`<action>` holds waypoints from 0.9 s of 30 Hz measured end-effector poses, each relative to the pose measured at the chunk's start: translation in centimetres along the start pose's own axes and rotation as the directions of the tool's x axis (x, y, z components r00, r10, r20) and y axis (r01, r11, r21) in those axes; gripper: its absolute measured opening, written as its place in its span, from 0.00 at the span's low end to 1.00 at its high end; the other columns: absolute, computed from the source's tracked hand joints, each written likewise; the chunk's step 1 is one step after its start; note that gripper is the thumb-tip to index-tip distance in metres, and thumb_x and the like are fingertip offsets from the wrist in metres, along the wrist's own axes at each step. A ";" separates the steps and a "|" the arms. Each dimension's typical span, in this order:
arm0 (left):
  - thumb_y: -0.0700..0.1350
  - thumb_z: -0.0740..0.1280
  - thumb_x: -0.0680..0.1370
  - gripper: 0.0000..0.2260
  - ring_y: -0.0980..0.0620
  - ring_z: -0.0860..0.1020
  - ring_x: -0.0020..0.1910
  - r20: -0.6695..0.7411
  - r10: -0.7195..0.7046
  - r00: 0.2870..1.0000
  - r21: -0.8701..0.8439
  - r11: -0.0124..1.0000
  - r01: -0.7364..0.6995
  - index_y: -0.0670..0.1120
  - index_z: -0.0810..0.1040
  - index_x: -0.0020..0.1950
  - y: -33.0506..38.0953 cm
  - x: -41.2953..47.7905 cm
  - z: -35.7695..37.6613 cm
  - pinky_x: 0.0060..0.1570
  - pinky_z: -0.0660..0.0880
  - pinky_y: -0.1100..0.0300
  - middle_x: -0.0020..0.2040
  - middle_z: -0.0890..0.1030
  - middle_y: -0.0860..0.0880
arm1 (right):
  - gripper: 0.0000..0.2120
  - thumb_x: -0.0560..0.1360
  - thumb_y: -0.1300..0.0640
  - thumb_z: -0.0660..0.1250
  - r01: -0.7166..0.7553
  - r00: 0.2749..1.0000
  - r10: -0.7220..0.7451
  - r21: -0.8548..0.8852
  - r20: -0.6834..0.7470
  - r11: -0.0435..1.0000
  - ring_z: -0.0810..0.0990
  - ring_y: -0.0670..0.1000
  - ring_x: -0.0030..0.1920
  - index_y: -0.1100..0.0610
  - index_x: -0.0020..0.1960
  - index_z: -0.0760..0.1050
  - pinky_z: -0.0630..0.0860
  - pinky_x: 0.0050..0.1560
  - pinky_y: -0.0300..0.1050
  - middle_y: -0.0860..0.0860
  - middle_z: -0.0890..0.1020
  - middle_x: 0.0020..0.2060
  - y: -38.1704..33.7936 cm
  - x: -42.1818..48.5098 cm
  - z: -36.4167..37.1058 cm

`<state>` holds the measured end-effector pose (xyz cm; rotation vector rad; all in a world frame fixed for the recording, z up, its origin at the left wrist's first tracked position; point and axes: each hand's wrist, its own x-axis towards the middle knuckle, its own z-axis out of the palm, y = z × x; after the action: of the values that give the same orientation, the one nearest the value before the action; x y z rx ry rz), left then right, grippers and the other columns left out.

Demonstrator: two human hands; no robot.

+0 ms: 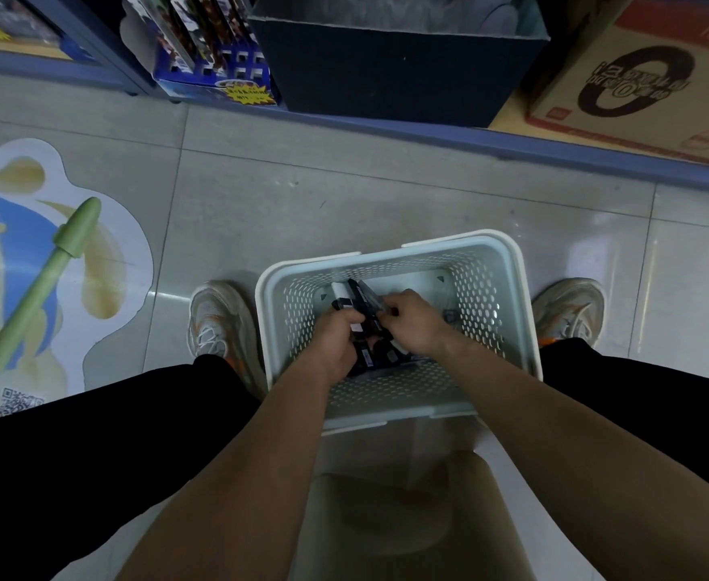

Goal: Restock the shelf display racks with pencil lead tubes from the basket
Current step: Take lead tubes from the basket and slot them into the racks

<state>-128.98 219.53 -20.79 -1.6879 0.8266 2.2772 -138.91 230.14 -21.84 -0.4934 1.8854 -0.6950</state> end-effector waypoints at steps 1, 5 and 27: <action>0.33 0.57 0.78 0.13 0.45 0.79 0.42 -0.006 -0.009 1.000 -0.029 1.000 0.009 0.39 0.80 0.52 0.0 0.1 0.0 0.42 0.75 0.53 0.46 0.82 0.41 | 0.11 0.80 0.59 0.60 0.015 1.000 -0.014 -0.058 0.007 0.998 0.74 0.51 0.50 0.58 0.55 0.81 0.70 0.48 0.44 0.54 0.78 0.46 0.0 0.0 0.0; 0.41 0.61 0.81 0.13 0.45 0.80 0.48 -0.014 -0.016 1.000 -0.032 0.999 0.016 0.39 0.80 0.61 0.0 0.4 0.1 0.45 0.78 0.54 0.53 0.83 0.40 | 0.15 0.80 0.58 0.61 0.064 0.998 -0.065 -0.130 0.001 0.989 0.70 0.48 0.52 0.51 0.65 0.76 0.68 0.51 0.43 0.51 0.74 0.50 0.1 -0.1 0.2; 0.39 0.74 0.74 0.18 0.42 0.84 0.51 -0.088 0.173 0.981 0.271 0.952 -0.144 0.40 0.77 0.62 -1.5 1.5 -1.1 0.55 0.81 0.45 0.53 0.84 0.40 | 0.15 0.80 0.59 0.67 -0.057 0.996 0.047 0.127 0.080 0.990 0.79 0.49 0.62 0.58 0.66 0.78 0.72 0.61 0.40 0.53 0.81 0.62 0.8 -0.8 -1.2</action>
<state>-127.87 219.92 -22.84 -1.6907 1.2714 2.0679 -139.69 231.52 -21.52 -0.3814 1.7630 -0.7475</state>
